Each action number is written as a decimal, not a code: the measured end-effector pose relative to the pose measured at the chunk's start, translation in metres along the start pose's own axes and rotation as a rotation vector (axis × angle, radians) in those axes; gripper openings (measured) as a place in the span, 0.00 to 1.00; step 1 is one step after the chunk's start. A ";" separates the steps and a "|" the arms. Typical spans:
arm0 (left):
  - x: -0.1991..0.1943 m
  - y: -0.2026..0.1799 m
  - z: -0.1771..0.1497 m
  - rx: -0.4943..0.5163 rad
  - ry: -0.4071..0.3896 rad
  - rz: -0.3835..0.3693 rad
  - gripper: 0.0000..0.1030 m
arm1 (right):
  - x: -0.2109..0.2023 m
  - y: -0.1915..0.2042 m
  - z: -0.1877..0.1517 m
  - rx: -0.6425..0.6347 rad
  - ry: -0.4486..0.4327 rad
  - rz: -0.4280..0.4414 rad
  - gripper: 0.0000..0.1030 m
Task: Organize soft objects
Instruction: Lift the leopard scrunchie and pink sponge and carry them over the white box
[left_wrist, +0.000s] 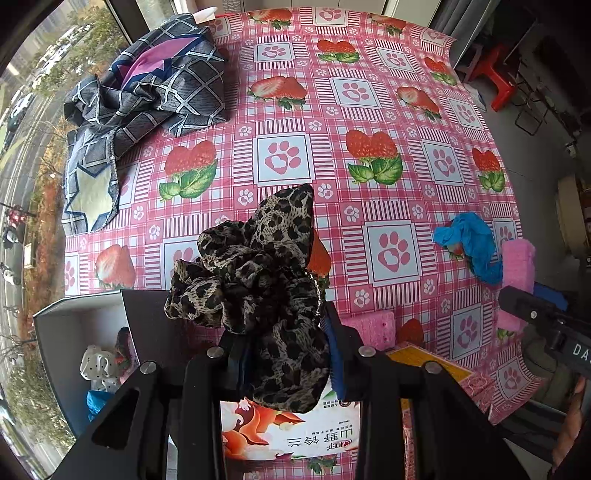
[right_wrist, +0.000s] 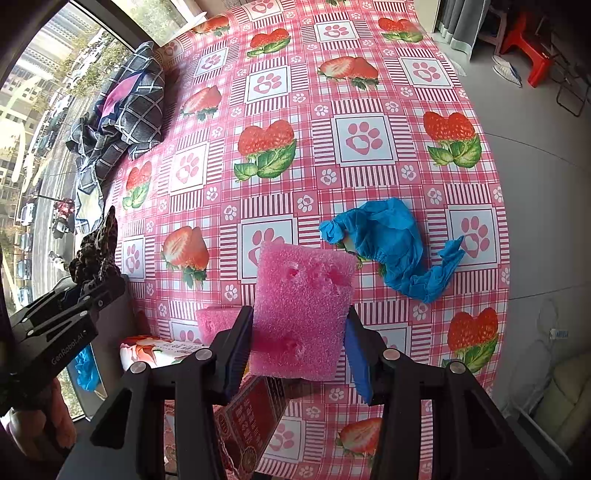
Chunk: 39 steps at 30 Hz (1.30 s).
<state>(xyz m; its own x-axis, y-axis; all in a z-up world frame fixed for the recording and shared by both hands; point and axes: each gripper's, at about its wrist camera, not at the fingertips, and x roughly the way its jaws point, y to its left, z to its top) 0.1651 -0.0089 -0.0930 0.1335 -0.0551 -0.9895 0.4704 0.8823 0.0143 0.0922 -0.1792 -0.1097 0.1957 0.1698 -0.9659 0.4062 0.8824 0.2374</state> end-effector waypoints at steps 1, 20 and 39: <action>-0.003 0.000 -0.005 0.004 0.000 -0.004 0.35 | -0.003 0.001 -0.003 -0.001 -0.003 0.003 0.47; -0.049 0.009 -0.093 0.082 -0.010 -0.055 0.35 | -0.053 0.036 -0.063 -0.022 -0.050 0.032 0.47; -0.073 0.067 -0.122 -0.019 -0.073 -0.064 0.35 | -0.050 0.114 -0.101 -0.146 -0.021 0.051 0.47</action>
<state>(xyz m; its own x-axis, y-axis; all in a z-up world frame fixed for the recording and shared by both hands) 0.0806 0.1109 -0.0370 0.1669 -0.1453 -0.9752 0.4632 0.8847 -0.0525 0.0388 -0.0432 -0.0446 0.2315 0.2082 -0.9503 0.2616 0.9275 0.2669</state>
